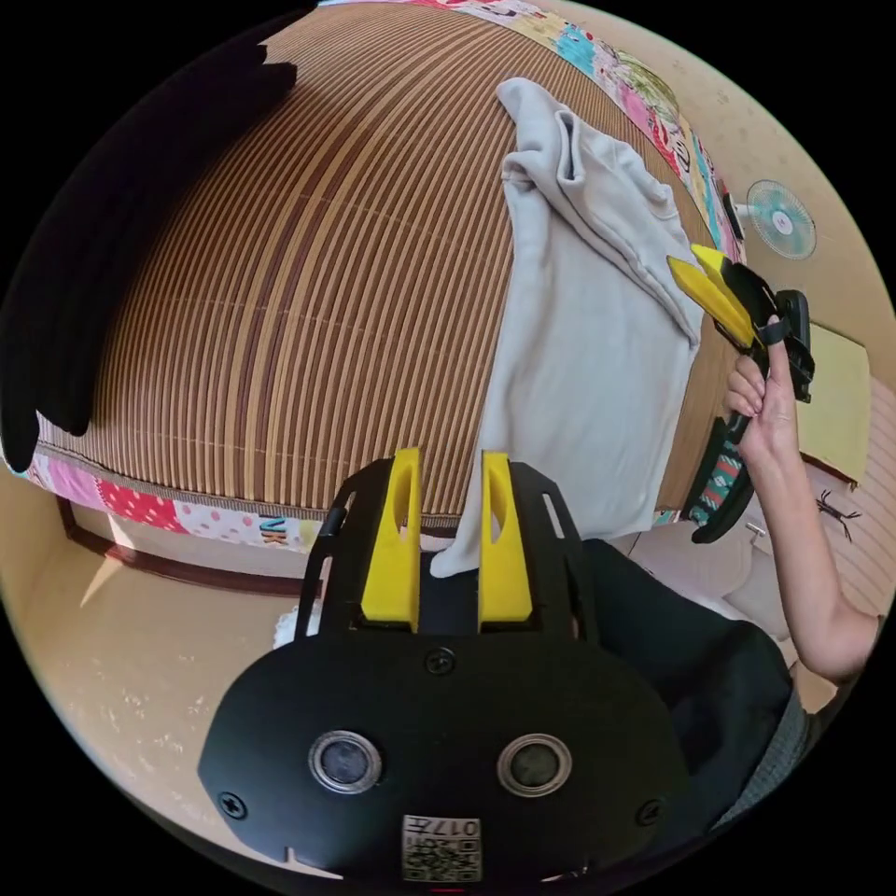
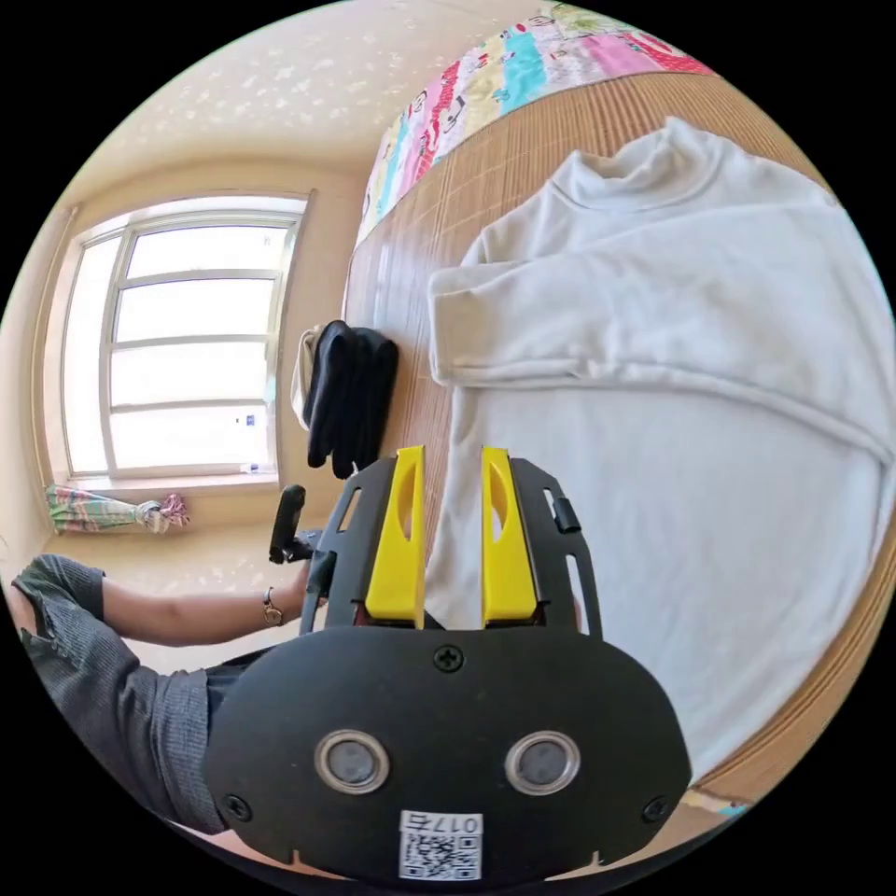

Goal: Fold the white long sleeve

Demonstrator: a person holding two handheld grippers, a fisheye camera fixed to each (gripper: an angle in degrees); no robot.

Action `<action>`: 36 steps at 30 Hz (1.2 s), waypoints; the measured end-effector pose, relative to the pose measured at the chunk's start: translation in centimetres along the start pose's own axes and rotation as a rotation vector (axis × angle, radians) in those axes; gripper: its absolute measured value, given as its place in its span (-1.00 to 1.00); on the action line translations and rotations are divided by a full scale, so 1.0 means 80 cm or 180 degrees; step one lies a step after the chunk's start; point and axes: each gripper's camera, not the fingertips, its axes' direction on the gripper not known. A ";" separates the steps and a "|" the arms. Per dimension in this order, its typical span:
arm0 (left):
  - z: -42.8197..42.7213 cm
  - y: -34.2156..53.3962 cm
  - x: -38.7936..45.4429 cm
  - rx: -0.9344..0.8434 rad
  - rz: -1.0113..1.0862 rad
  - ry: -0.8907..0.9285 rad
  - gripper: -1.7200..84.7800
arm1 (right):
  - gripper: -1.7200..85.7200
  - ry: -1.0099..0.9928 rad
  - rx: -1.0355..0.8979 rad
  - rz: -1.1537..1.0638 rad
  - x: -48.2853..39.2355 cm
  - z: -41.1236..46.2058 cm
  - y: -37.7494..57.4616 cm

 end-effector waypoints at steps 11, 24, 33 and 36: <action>0.046 0.059 -0.008 -0.1178 0.1262 -0.0065 -0.69 | -0.67 0.1070 -0.0351 0.1737 0.196 -0.149 0.352; 0.052 0.062 -0.064 -0.1674 0.1031 0.0253 -0.87 | -0.85 0.0606 -0.1526 0.1559 0.333 -0.158 0.338; -0.147 0.074 -0.116 -0.1212 0.1333 0.2866 -0.89 | -0.89 -0.2293 -0.0197 0.0305 0.309 -0.342 0.371; -0.224 0.089 -0.143 -0.0685 0.1476 0.3861 -0.88 | -0.90 -0.2945 0.0496 -0.0164 0.289 -0.401 0.408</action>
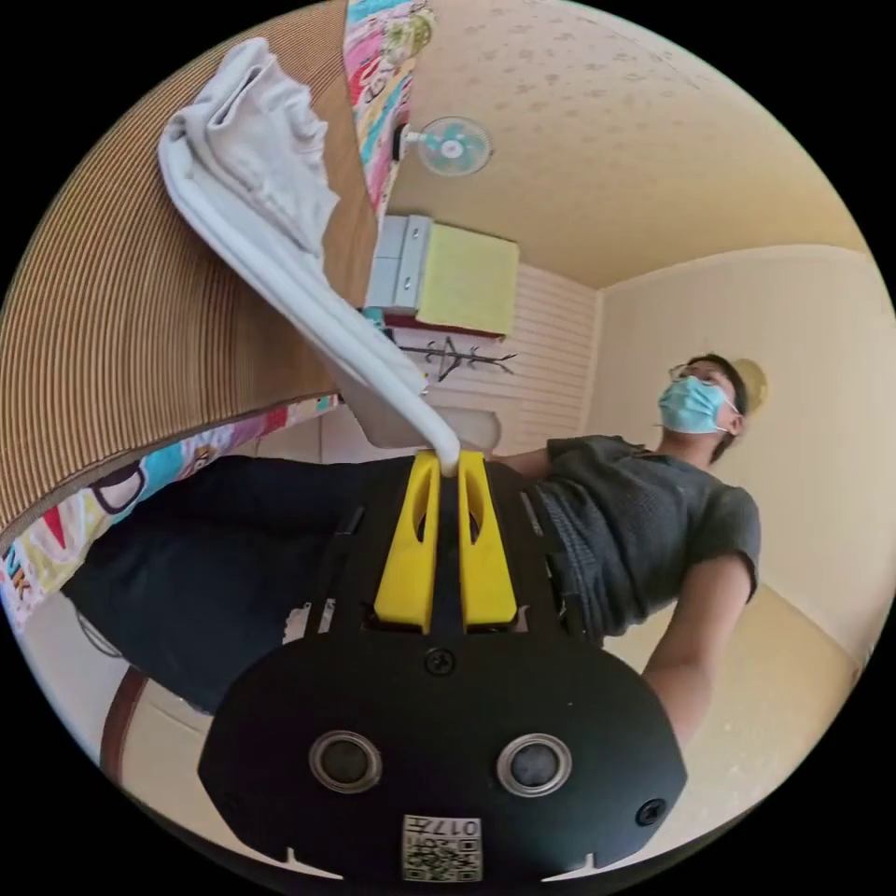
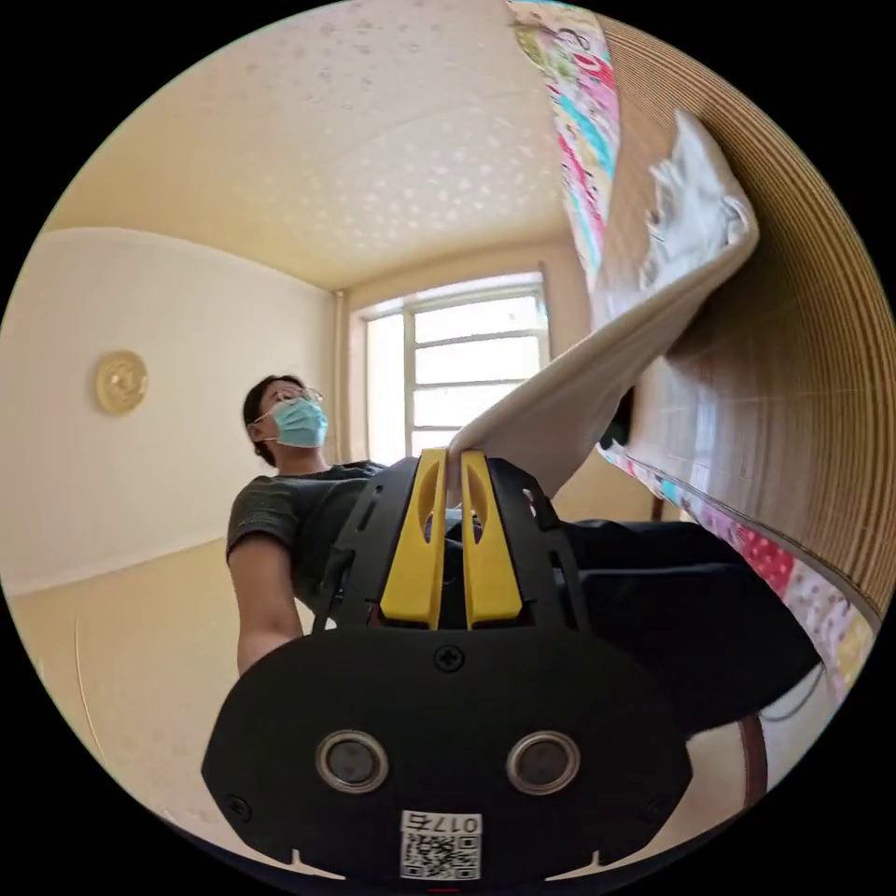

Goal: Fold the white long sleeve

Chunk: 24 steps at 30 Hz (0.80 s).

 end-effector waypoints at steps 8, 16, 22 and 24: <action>-0.034 0.055 0.015 0.0844 0.0066 0.0561 -0.87 | -0.91 -0.0440 0.1860 0.0207 0.038 -0.069 0.077; -0.086 -0.045 -0.056 0.2218 -0.0579 -0.0004 -0.88 | -0.90 -0.0274 0.2828 0.0999 0.130 -0.136 -0.033; -0.134 -0.173 -0.093 0.2720 -0.0682 -0.0193 -0.88 | -0.89 0.0198 0.2631 0.0824 0.168 -0.156 -0.194; -0.148 -0.220 -0.106 0.2724 -0.0699 -0.0313 -0.89 | -0.88 0.0363 0.2661 0.0861 0.185 -0.163 -0.222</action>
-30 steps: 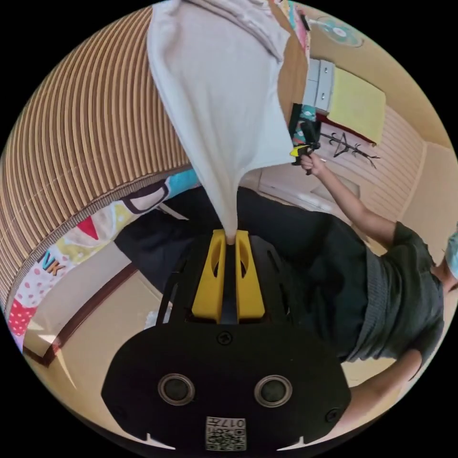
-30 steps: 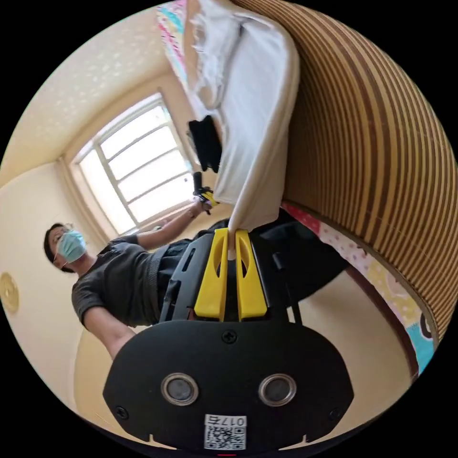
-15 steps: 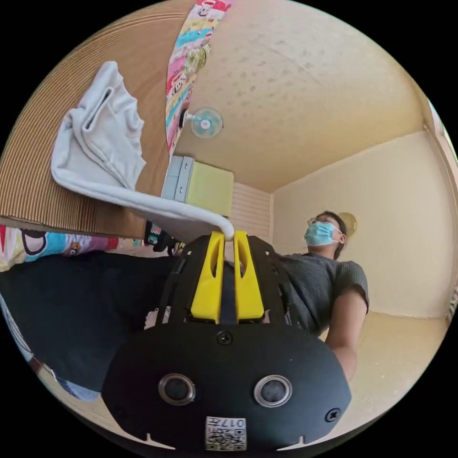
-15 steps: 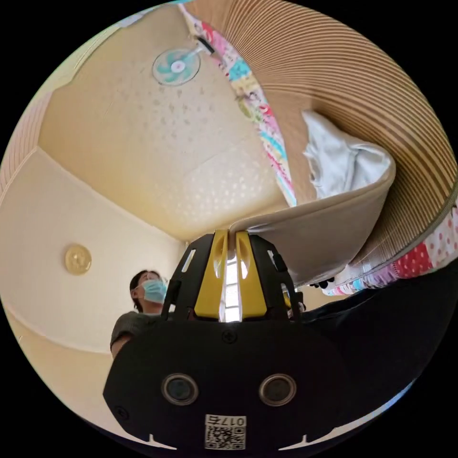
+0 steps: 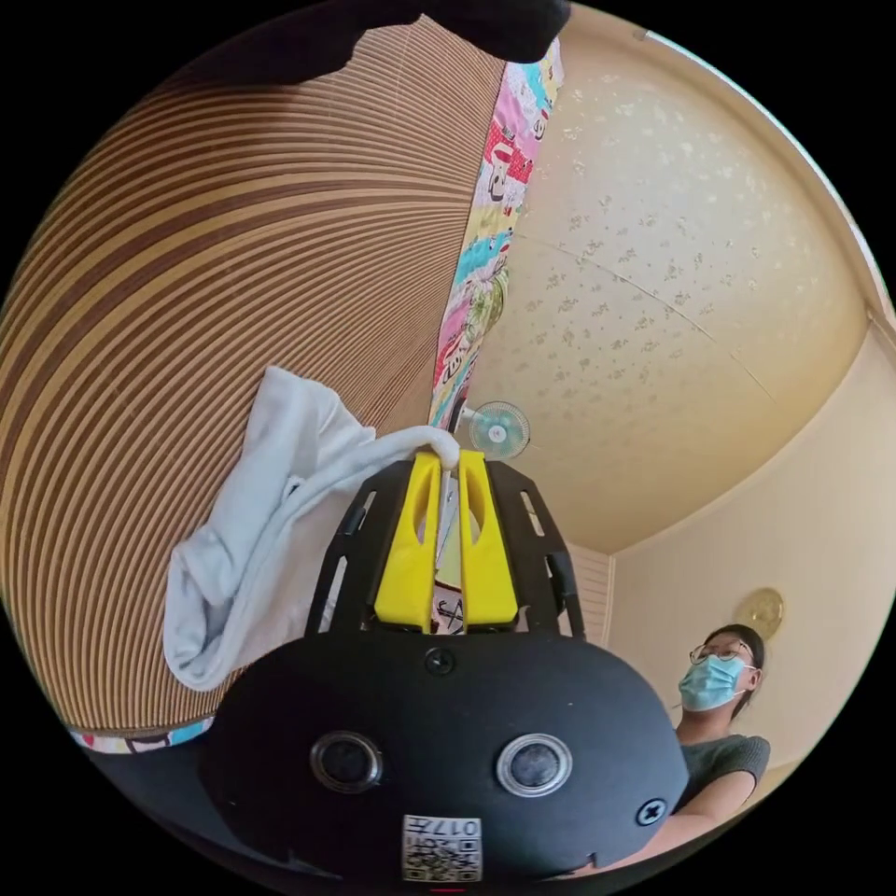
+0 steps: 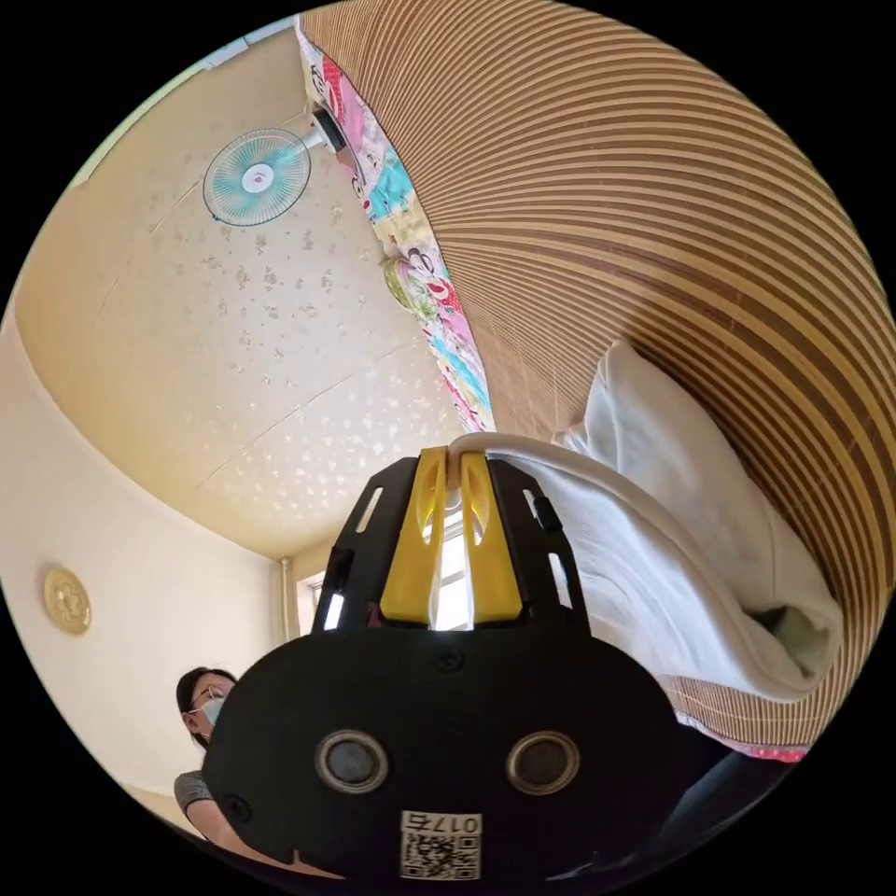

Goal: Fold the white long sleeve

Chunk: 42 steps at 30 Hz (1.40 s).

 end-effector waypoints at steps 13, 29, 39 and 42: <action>0.006 -0.004 -0.033 -0.0338 0.0524 -0.1262 -0.62 | -0.68 0.1973 -0.0854 -0.1257 0.016 0.068 0.030; 0.116 0.128 -0.127 -0.1627 0.0854 -0.1978 -0.86 | -0.44 0.3938 -0.3283 -0.1554 0.231 0.446 0.266; 0.148 0.205 -0.029 -0.1524 0.1729 -0.2592 -0.92 | -0.72 0.4892 -0.3824 -0.1982 0.248 0.512 0.320; 0.126 0.218 0.011 -0.1443 0.1955 -0.2384 -0.86 | -0.73 0.3067 -0.3436 -0.1714 0.167 0.453 0.277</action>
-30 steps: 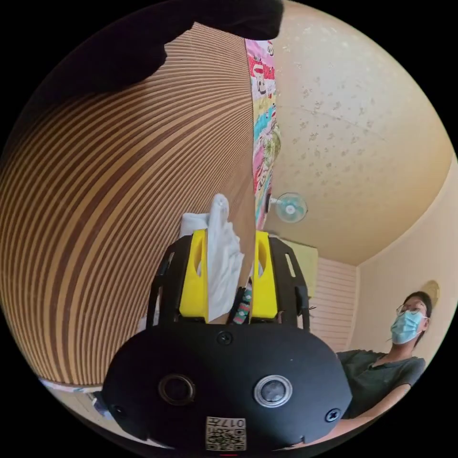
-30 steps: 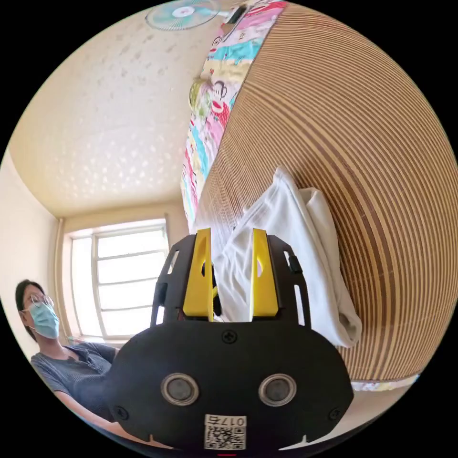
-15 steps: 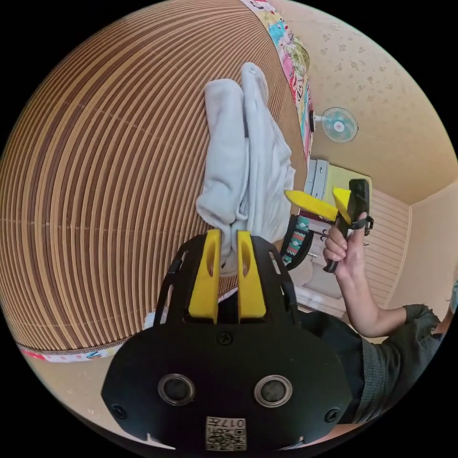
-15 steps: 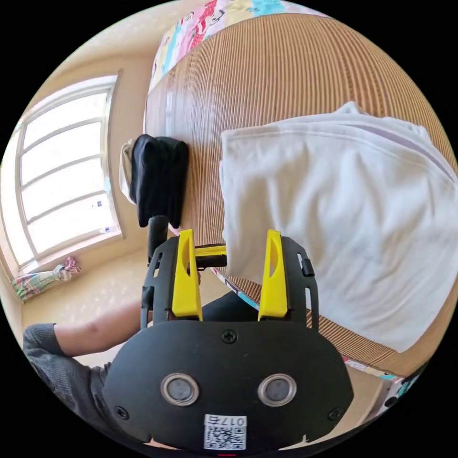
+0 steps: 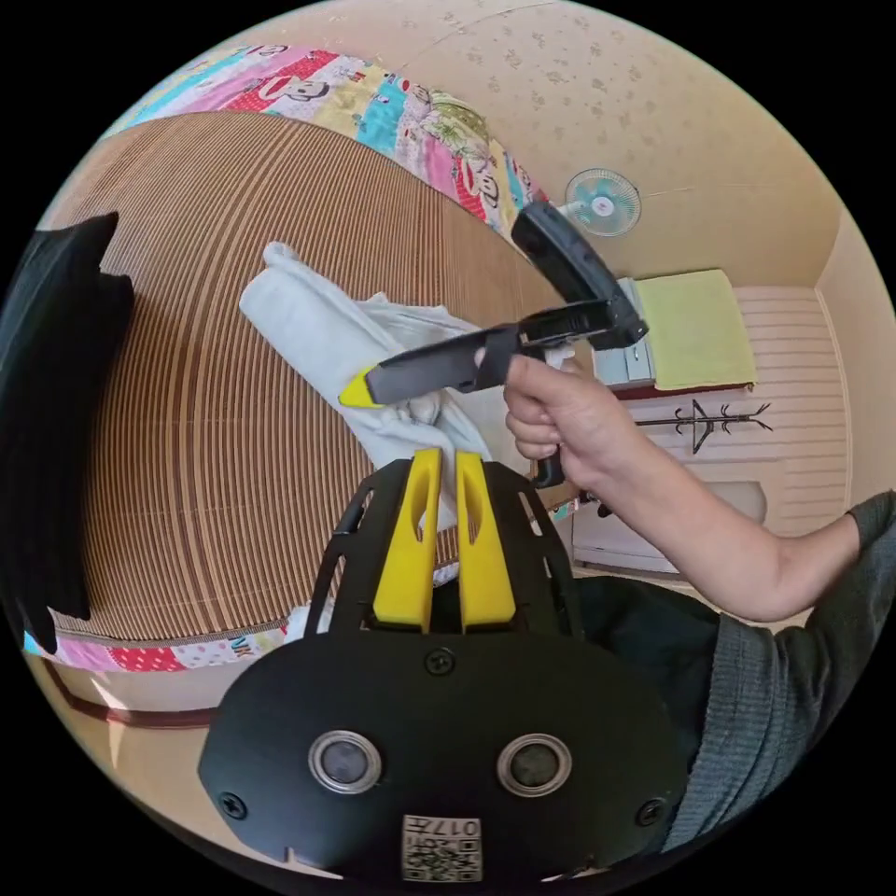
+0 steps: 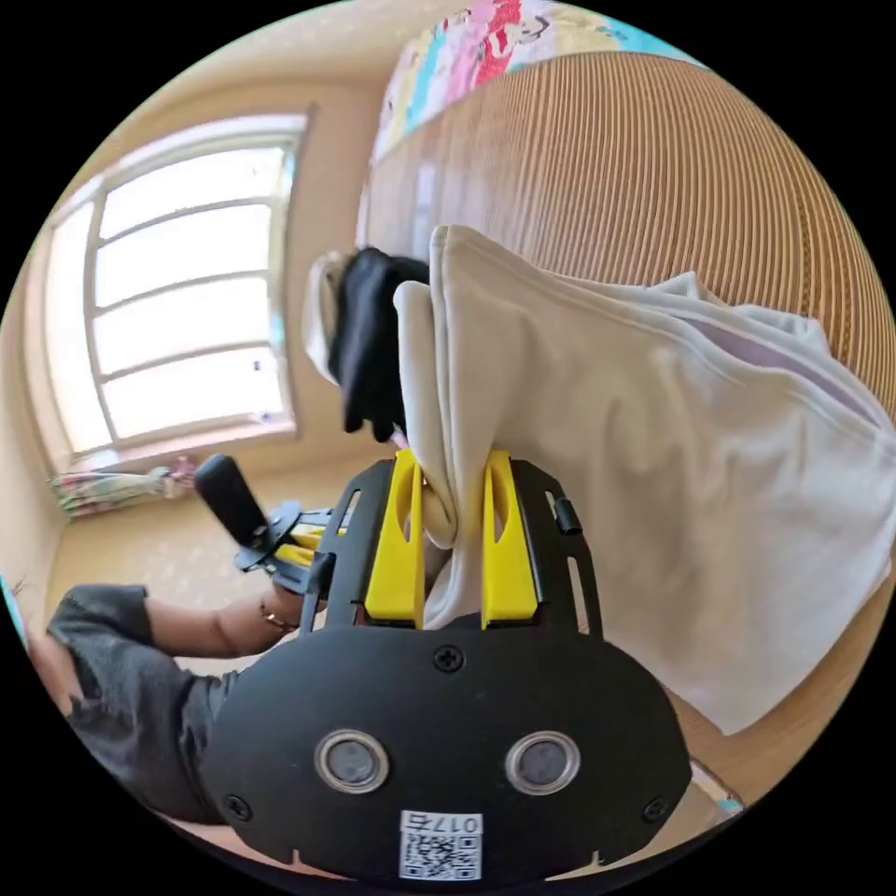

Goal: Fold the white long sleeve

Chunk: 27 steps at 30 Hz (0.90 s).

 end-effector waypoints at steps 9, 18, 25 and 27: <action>-0.009 -0.022 -0.024 0.0104 0.0187 0.0463 -0.67 | -0.72 -0.0995 0.0905 0.0159 0.190 -0.150 0.163; 0.164 -0.089 -0.127 -0.0485 -0.0341 0.0296 -0.51 | -0.47 -0.0811 0.1206 0.1039 0.253 -0.185 0.212; 0.244 -0.132 -0.191 -0.0874 -0.0503 0.0473 -0.49 | -0.41 -0.1400 0.1128 0.0908 0.227 -0.176 0.144; 0.268 -0.144 -0.203 -0.1123 -0.0446 0.0684 -0.50 | -0.44 -0.1375 0.0949 0.0850 0.204 -0.170 0.110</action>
